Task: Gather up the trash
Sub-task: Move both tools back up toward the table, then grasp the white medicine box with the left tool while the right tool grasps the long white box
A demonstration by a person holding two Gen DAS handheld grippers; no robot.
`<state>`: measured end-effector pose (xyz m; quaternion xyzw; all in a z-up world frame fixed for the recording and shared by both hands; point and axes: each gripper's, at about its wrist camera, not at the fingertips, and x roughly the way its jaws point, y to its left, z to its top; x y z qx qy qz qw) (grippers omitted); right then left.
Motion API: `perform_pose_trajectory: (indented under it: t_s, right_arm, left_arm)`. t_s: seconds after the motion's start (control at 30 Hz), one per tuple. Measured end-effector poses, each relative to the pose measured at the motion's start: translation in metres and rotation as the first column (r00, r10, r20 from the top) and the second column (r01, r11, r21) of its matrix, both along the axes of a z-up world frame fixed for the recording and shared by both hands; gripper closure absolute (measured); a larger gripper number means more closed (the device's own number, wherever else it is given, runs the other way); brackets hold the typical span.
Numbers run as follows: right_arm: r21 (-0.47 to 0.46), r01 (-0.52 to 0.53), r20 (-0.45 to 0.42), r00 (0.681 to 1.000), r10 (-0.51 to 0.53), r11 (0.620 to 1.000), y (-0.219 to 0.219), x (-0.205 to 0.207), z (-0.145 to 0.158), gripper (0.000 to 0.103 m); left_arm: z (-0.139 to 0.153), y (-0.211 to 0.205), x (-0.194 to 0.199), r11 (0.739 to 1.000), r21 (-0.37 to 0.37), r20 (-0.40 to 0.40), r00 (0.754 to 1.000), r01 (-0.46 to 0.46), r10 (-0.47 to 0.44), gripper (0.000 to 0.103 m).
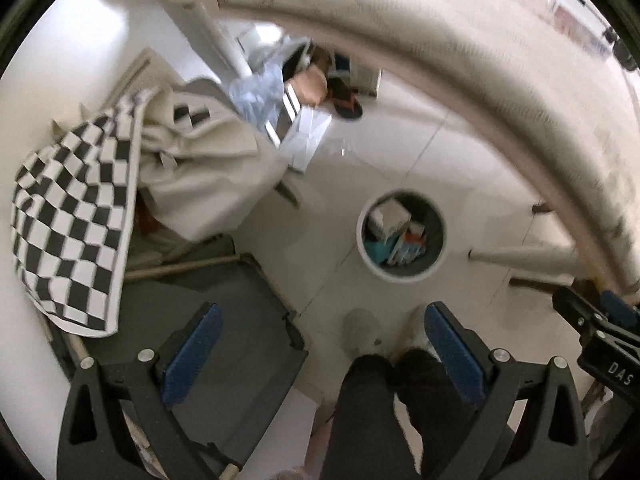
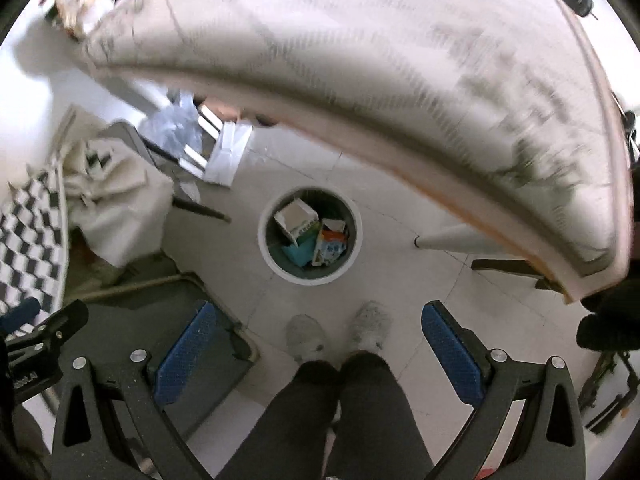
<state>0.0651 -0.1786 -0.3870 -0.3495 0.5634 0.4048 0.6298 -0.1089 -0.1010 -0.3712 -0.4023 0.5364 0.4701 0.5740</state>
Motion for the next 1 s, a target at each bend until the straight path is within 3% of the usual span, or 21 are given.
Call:
perform_pose_trajectory:
  t_s: [0.13, 0.23, 0.33, 0.43, 0.57, 0.67, 0.8, 0.93, 1.0]
  right_arm:
    - [0.012, 0.055, -0.027, 0.998, -0.054, 0.998, 0.032, 0.044, 0.049, 0.0]
    - [-0.008, -0.001, 0.032, 1.0, 0.001, 1.0, 0.071, 0.084, 0.077, 0.0]
    - [-0.083, -0.122, 0.136, 0.982, 0.133, 0.989, 0.123, 0.13, 0.092, 0.0]
    - [-0.174, -0.234, 0.273, 0.922, 0.276, 0.956, 0.178, 0.176, 0.104, 0.0]
    - [-0.256, -0.353, 0.347, 0.835, 0.426, 0.9, 0.251, 0.242, 0.112, 0.0]
    - [-0.321, -0.449, 0.35, 0.762, 0.545, 0.834, 0.303, 0.28, 0.106, 0.0]
    - [-0.439, -0.548, 0.355, 0.623, 0.697, 0.712, 0.362, 0.315, 0.076, 0.0]
    - [-0.494, -0.614, 0.302, 0.543, 0.784, 0.615, 0.399, 0.336, 0.044, 0.0]
    - [-0.509, -0.639, 0.266, 0.519, 0.812, 0.576, 0.408, 0.342, 0.033, 0.001]
  left_arm:
    - [0.037, 0.032, 0.036, 0.998, 0.058, 0.008, 1.0, 0.014, -0.014, 0.0]
    - [0.061, 0.061, 0.074, 0.993, 0.115, 0.017, 0.999, 0.033, -0.035, 0.0]
    - [0.078, 0.09, 0.118, 0.98, 0.189, 0.003, 0.998, 0.054, -0.056, 0.0]
    - [0.083, 0.114, 0.155, 0.971, 0.233, -0.018, 0.998, 0.058, -0.056, 0.0]
    - [0.073, 0.156, 0.204, 0.972, 0.236, -0.022, 1.0, 0.006, -0.001, 0.0]
    - [0.06, 0.189, 0.232, 0.976, 0.21, -0.016, 0.998, -0.057, 0.062, 0.0]
    - [0.045, 0.224, 0.267, 0.976, 0.192, -0.041, 0.993, -0.099, 0.108, 0.0]
    - [0.03, 0.254, 0.292, 0.974, 0.178, -0.049, 0.988, -0.136, 0.147, 0.0]
    - [0.025, 0.263, 0.3, 0.974, 0.173, -0.053, 0.986, -0.147, 0.159, 0.0]
